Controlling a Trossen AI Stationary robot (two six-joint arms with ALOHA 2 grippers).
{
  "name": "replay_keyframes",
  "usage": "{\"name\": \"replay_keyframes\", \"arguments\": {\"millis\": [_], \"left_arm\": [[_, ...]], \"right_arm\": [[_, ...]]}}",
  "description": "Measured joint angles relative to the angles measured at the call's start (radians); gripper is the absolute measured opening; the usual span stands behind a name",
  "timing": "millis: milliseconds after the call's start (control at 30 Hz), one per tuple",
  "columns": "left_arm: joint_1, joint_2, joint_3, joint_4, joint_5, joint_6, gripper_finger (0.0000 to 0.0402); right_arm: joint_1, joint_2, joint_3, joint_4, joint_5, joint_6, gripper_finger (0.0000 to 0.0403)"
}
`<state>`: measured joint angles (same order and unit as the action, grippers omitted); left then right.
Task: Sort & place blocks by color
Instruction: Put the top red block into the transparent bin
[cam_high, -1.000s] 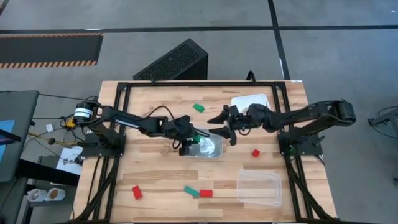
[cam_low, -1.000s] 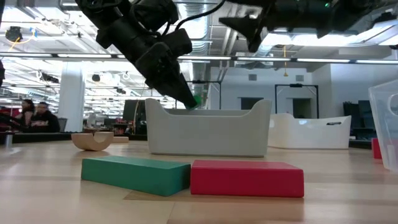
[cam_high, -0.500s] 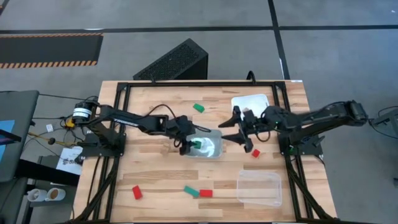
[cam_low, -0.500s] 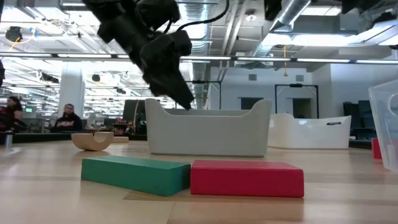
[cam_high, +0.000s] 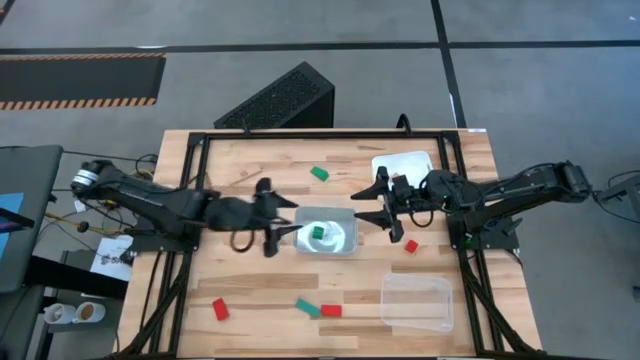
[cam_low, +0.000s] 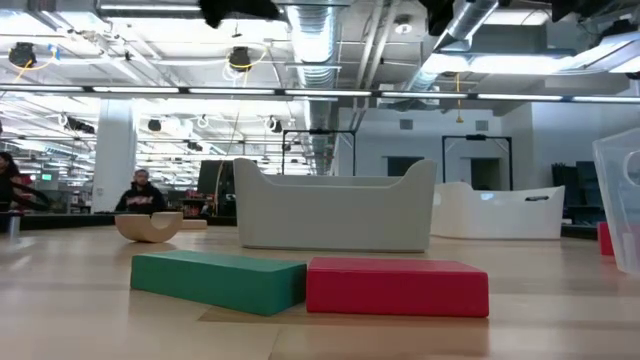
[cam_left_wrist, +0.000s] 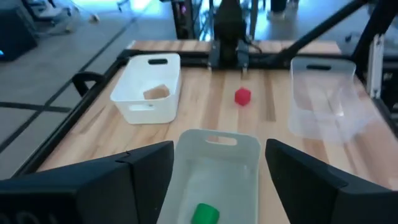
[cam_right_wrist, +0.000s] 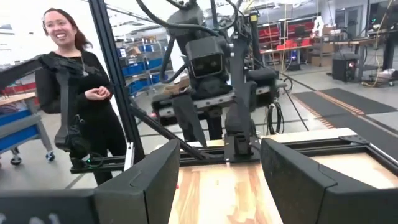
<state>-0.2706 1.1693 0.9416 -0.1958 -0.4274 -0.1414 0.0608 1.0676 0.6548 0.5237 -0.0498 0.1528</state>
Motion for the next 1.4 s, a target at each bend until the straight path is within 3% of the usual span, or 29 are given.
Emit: {"name": "replay_keyframes", "arguments": {"millis": [133,400,567,933,1133,1400], "left_arm": [[-0.071,-0.099,-0.152,0.164,-0.054,-0.029,0.0221],[-0.104,-0.214,-0.457,0.627,-0.027,-0.056,0.0208],[-0.105,-0.247,-0.583,0.838,-0.025,-0.063,0.0208],[-0.105,-0.322,-0.609,0.861,-0.030,-0.051,0.0208],[-0.108,-0.382,-0.609,0.859,0.058,-0.066,0.0208],[-0.133,-0.499,-0.610,0.782,0.029,-0.014,0.0208]], "right_arm": [[-0.018,0.000,0.000,0.008,0.000,-0.004,0.0245],[-0.064,0.012,0.000,0.034,0.029,-0.004,0.0245],[-0.093,0.068,0.000,0.081,0.030,-0.004,0.0245],[-0.129,0.194,0.061,0.063,0.026,-0.003,0.0245],[-0.128,0.198,0.085,0.030,0.024,-0.003,0.0245],[-0.119,0.202,0.085,0.031,0.025,-0.003,0.0245]]}}
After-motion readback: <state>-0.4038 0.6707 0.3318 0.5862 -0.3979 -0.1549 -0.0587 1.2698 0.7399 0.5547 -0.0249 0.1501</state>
